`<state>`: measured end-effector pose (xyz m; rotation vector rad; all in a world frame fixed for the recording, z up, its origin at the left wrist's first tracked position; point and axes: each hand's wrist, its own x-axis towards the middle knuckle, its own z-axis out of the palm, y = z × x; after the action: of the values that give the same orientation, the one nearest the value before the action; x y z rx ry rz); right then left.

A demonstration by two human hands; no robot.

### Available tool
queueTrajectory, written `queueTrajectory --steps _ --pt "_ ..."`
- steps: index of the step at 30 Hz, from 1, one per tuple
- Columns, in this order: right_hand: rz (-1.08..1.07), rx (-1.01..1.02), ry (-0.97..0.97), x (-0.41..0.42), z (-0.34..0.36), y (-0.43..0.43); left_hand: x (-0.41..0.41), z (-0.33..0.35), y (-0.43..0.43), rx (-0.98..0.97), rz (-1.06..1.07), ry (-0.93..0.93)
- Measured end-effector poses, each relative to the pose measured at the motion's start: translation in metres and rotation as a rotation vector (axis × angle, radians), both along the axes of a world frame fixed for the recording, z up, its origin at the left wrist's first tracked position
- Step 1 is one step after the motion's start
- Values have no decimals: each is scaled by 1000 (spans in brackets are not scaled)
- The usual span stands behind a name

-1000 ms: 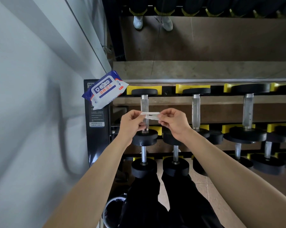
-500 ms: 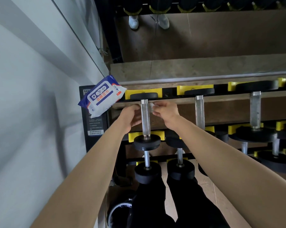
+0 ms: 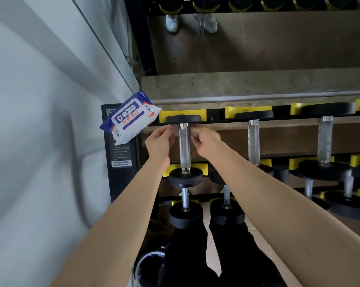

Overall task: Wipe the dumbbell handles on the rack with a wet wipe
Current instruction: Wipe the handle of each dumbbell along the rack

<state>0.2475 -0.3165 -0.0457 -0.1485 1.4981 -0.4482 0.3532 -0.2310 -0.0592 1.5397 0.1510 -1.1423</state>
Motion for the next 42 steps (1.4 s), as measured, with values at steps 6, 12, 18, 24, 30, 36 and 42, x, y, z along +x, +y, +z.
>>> queueTrajectory --steps 6,12,18,24,30,36,42 --pt "-231 -91 -148 -15 13 19 -8 5 -1 -34 -72 42" --pt "3 -178 -75 -9 14 14 -3 3 22 -47 -82 -45" --pt "51 -176 -71 -38 6 19 -13 -2 9 43 -210 -94" --pt "389 -246 37 -27 -11 28 -2 -4 33 164 -219 -149" --pt "552 -246 193 -55 -6 22 -4 6 24 155 -532 -232" --pt "884 -348 239 -38 -8 37 18 8 53 225 -685 -360" --pt "1131 -449 371 -57 -6 33 -3 2 50 346 -1165 -735"
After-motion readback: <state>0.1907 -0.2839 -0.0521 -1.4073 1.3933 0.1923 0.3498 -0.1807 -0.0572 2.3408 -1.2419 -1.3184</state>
